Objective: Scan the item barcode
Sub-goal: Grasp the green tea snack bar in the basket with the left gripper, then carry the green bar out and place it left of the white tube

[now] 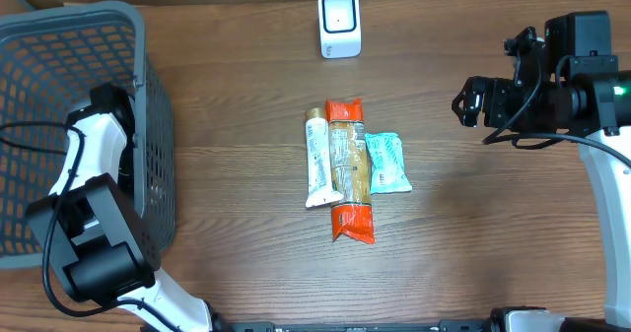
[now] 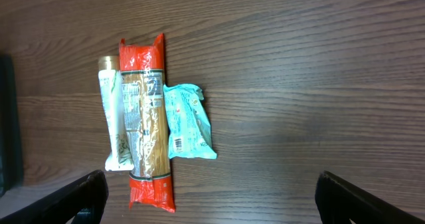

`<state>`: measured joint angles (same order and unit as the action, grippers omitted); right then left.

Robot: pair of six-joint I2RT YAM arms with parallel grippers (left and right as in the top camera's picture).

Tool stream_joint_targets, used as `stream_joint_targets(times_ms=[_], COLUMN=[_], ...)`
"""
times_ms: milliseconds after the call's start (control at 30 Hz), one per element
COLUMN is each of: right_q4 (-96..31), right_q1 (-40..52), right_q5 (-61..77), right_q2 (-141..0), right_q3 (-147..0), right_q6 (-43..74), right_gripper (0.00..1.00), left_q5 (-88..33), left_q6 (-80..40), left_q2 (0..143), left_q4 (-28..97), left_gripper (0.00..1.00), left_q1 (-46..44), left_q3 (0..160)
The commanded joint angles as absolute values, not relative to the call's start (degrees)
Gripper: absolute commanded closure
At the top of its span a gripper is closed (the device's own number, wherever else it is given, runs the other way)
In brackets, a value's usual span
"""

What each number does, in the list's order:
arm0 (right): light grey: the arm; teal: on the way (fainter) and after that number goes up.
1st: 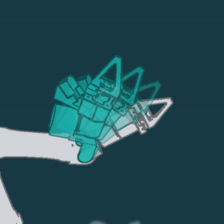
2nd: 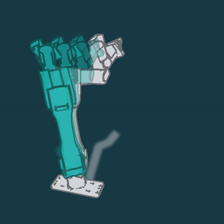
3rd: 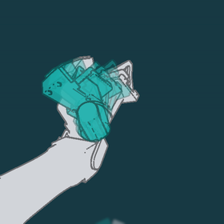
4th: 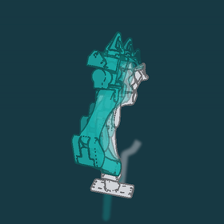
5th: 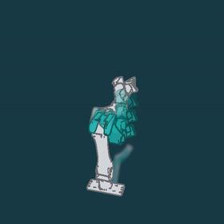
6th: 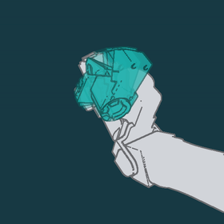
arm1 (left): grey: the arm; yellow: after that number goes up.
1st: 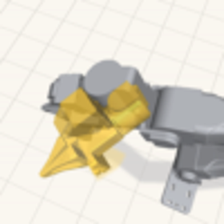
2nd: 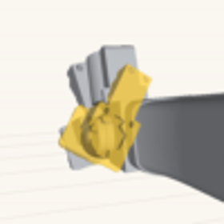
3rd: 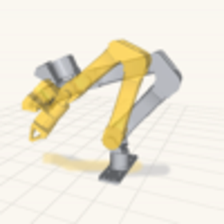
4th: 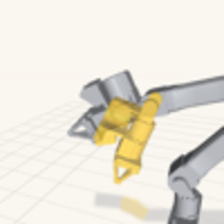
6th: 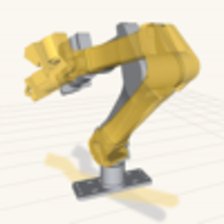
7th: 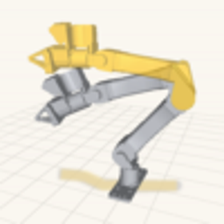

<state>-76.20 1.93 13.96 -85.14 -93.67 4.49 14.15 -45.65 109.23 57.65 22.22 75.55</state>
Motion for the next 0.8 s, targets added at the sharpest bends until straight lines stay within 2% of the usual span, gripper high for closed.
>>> stream_joint_targets(times_ms=[0,200,567,767], right_q4=[-76.0,-76.0,-76.0,-75.0], right_q1=[2.2,2.2,2.2,2.2], right_q5=[13.6,13.6,13.6,13.6], right_q2=[-85.3,-85.3,-85.3,-85.3], right_q3=[-93.7,-93.7,-93.7,-93.7], right_q6=[4.4,4.4,4.4,4.4], right_gripper=[0.0,0.0,0.0,0.0], left_q5=[12.6,12.6,11.9,4.2], left_q6=[-38.3,-33.7,-25.8,-23.2], left_q2=[113.0,112.7,112.0,108.3], left_q4=[57.7,67.0,90.7,96.8], left_gripper=[0.96,0.96,0.95,0.96], left_q1=[22.2,22.2,21.7,17.6], left_q3=[74.7,87.7,132.7,150.7])
